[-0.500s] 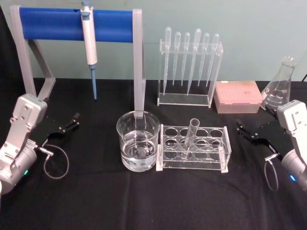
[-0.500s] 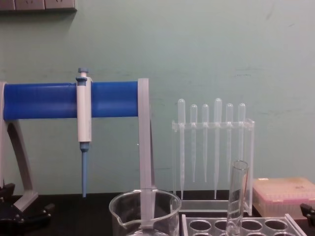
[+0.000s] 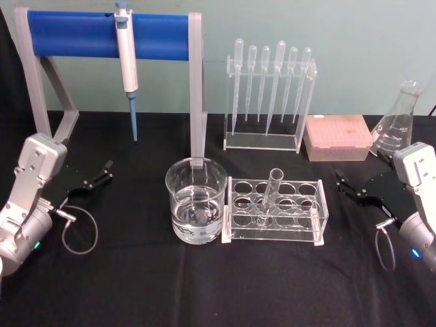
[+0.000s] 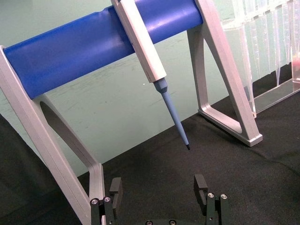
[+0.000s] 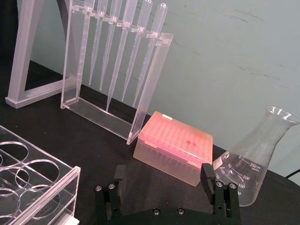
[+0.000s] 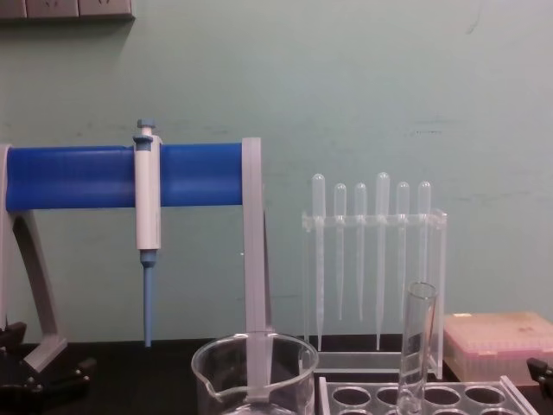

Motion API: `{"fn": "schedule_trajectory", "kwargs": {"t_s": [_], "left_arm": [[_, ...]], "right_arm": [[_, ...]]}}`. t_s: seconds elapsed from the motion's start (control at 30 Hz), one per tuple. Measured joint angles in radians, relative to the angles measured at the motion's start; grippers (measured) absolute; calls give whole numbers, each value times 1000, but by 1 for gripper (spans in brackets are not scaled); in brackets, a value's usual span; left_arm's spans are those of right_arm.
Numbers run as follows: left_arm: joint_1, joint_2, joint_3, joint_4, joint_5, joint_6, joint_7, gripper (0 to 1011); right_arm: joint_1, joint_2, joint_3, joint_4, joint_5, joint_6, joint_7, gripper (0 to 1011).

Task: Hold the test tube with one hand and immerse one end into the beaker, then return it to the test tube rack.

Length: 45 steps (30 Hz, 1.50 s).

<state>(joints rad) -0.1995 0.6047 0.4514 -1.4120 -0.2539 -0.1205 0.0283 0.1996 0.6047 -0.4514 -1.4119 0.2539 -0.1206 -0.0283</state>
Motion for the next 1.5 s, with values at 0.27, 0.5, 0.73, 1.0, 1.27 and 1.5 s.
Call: {"fn": "schedule_trajectory", "kwargs": {"t_s": [0.27, 0.5, 0.73, 1.0, 1.27, 1.5], "left_arm": [[0, 0, 0, 0, 0, 0, 0, 1000], [0, 0, 0, 0, 0, 0, 0, 1000], [0, 0, 0, 0, 0, 0, 0, 1000], [0, 0, 0, 0, 0, 0, 0, 1000], [0, 0, 0, 0, 0, 0, 0, 1000], [0, 0, 0, 0, 0, 0, 0, 1000]], "right_arm": [[0, 0, 0, 0, 0, 0, 0, 1002], [0, 0, 0, 0, 0, 0, 0, 1002], [0, 0, 0, 0, 0, 0, 0, 1002], [-14, 13, 20, -37, 8, 0, 12, 1002], [-77, 61, 86, -161, 59, 3, 61, 1002], [-159, 116, 142, -260, 120, -9, 133, 1002]]}}
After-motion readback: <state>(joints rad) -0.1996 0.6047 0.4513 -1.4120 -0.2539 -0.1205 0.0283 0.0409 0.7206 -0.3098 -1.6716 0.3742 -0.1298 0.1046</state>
